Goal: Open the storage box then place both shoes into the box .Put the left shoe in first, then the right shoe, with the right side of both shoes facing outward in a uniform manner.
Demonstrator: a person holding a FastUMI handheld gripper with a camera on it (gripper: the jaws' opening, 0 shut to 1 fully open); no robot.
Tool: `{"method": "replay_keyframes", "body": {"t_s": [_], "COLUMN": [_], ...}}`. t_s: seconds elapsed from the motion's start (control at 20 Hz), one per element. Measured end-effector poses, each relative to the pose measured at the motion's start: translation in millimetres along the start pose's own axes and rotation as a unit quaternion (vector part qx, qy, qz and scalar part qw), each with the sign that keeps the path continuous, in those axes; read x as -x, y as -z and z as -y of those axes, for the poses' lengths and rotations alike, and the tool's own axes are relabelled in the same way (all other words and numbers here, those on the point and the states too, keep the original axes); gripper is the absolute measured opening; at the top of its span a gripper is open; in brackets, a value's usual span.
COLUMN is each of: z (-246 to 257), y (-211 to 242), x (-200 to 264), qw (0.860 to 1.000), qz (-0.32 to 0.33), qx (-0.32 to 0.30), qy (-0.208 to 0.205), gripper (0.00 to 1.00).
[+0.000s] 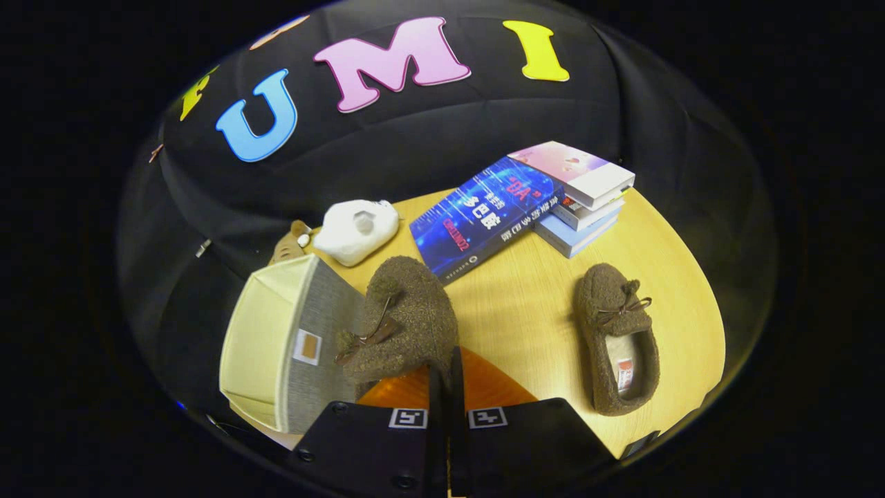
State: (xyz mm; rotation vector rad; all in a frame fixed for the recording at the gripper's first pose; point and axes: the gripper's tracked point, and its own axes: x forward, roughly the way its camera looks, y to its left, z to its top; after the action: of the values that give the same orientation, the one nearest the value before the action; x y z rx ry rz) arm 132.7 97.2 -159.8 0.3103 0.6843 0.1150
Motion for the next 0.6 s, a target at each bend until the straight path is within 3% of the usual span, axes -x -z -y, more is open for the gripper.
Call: {"method": "replay_keyframes", "body": {"t_s": [0.3, 0.6], "z": [-79, -165], "y": [-45, -48], "x": [37, 31], "qw": [0.998, 0.993], "qz": [0.022, 0.012], "qx": [0.003, -0.004], "qy": [-0.063, -0.116], "gripper": [0.07, 0.07]}}
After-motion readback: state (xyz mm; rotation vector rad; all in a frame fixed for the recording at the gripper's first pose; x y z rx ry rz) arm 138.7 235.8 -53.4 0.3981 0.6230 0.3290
